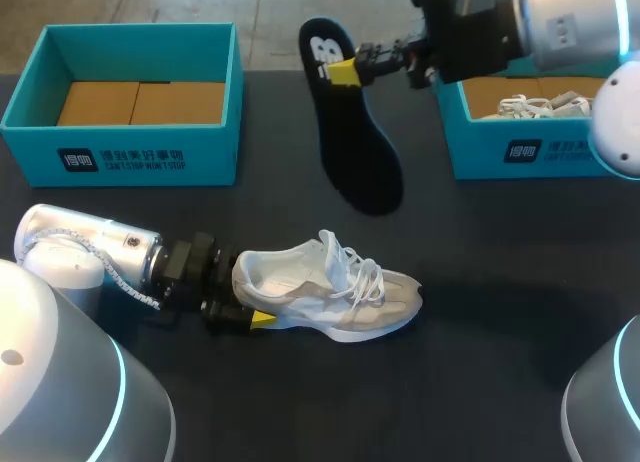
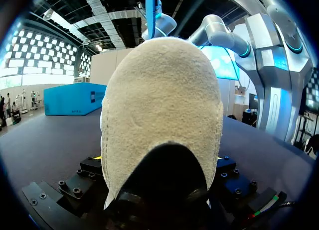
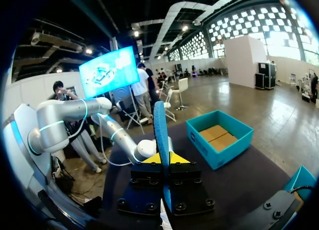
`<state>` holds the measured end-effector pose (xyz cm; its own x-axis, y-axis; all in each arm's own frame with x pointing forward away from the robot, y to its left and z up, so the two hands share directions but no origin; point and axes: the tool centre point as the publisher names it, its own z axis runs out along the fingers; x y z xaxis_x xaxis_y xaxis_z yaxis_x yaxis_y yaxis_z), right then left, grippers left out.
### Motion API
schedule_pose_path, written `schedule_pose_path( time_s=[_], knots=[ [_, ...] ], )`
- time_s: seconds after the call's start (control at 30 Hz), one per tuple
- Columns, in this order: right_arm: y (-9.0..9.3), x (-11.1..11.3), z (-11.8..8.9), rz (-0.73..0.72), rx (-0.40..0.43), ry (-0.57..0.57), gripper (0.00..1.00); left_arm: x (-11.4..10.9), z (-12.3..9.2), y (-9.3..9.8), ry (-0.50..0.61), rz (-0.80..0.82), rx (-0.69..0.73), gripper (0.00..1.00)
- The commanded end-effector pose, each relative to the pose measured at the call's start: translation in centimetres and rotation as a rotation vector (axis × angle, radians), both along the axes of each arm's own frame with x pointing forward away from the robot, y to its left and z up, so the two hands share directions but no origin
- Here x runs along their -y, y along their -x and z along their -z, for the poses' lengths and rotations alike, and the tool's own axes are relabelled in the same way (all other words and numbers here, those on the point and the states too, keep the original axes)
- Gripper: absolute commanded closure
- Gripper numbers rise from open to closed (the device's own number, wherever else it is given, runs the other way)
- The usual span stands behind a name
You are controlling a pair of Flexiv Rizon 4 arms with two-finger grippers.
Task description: Take the shoe out of the shoebox, open the shoe tongue, remove and reinsert the insole, then place the shoe into the shoebox
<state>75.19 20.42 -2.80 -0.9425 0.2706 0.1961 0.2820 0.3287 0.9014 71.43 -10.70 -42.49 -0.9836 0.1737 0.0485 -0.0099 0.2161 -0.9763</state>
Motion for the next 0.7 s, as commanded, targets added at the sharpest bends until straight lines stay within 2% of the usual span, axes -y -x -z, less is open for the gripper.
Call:
schedule_pose_path(
  time_s=[0.03, 0.3, 0.7],
  knots=[
    [1.4, 2.8, -1.7, 0.037, -0.004, 0.031, 1.0, -0.1, 0.4, -0.1, 0.0, -0.001, 0.0, 1.0],
    [1.9, 4.1, -3.2, 0.055, 0.017, 0.011, 1.0, -0.1, 0.4, -0.1, 0.0, -0.001, 0.0, 1.0],
    [3.0, 4.4, -4.9, 0.028, 0.022, 0.037, 1.0, -0.1, 0.4, -0.1, 0.0, -0.001, 0.0, 1.0]
  ],
)
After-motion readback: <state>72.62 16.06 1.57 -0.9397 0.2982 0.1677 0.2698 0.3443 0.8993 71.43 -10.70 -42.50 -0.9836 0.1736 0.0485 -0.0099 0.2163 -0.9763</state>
